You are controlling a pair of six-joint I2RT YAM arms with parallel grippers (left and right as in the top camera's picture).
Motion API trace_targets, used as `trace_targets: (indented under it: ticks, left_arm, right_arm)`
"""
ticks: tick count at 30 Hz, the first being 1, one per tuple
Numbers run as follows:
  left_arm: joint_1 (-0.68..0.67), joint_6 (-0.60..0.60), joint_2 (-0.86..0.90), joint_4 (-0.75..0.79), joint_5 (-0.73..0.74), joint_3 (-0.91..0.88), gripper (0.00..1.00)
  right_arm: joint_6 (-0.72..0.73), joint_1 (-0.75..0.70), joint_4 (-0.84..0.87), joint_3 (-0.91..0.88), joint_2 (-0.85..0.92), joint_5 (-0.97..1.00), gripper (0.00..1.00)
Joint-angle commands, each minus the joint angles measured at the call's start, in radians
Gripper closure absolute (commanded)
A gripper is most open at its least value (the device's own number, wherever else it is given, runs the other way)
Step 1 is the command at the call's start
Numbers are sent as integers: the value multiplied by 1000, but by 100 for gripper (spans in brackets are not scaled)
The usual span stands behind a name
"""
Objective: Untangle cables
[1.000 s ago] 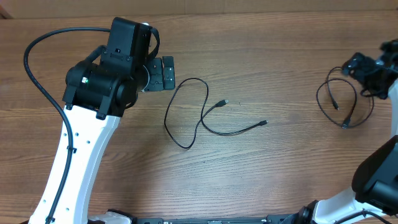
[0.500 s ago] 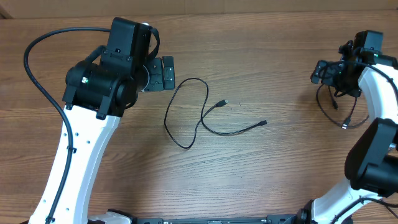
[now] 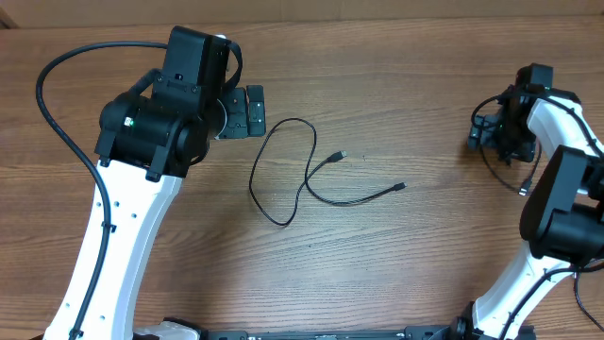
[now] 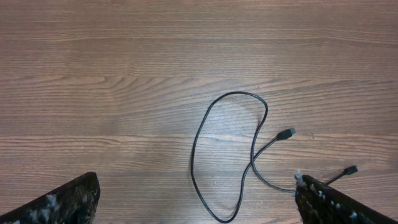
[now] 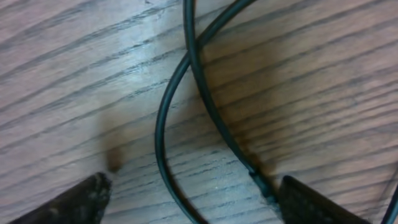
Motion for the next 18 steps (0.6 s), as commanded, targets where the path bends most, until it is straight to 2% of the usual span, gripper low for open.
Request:
trace_targets:
  ticks: [1,9,15,18]
  left_arm:
    - [1,-13,-2,2,8,11,0]
    - [1,-13,-2,2,8,11,0]
    - [1,-13,-2,2,8,11,0]
    - [1,-13,-2,2,8,11,0]
  right_arm:
    - [-3,1,10,-4,1,10,22]
    - [-59,1,17,-4,1,57,24]
    - [-58,1,13,-4,1,92,38]
    - [-58,1,6,-4,1,134,33]
